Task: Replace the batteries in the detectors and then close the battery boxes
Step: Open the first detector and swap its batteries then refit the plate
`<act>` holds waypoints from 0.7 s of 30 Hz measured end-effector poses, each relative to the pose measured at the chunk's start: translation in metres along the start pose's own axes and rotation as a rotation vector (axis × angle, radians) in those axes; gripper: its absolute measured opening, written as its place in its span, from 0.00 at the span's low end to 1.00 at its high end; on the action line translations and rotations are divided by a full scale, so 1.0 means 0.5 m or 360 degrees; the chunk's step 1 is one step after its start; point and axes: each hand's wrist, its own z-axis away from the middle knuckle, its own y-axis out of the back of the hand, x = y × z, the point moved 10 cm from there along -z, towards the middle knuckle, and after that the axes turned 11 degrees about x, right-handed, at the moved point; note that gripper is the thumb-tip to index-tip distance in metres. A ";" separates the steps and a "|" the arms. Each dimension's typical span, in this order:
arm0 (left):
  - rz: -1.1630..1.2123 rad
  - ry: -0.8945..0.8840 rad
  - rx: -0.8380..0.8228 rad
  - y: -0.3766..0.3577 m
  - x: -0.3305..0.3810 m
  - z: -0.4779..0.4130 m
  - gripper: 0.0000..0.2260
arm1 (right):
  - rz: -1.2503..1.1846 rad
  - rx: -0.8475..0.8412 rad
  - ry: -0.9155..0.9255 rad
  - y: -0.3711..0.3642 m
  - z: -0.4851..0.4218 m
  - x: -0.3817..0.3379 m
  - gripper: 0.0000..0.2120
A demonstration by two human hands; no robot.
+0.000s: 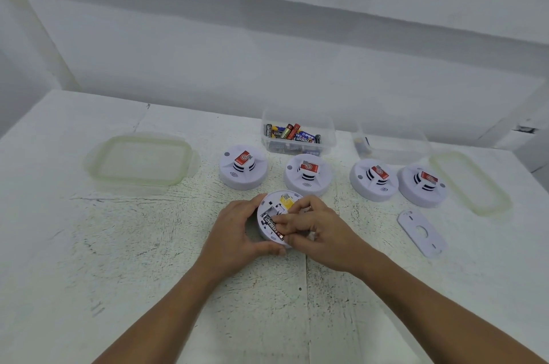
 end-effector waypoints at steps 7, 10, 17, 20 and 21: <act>0.0015 0.0001 -0.0001 0.003 0.005 0.001 0.45 | 0.0016 -0.0011 0.0009 0.001 -0.004 -0.002 0.13; 0.0011 0.0007 -0.0024 0.000 0.004 0.001 0.45 | -0.0038 -0.0066 -0.0089 0.013 -0.017 -0.007 0.10; 0.0033 0.0022 -0.0047 0.002 0.005 0.000 0.40 | -0.0049 -0.0351 -0.0266 0.057 -0.128 -0.027 0.08; 0.0024 0.0030 -0.0073 -0.002 0.002 0.001 0.41 | -0.0085 -0.0064 -0.0270 0.126 -0.221 -0.016 0.07; 0.0022 0.0035 -0.0074 -0.002 0.002 0.001 0.40 | -0.0025 0.0040 -0.0260 0.147 -0.255 -0.008 0.06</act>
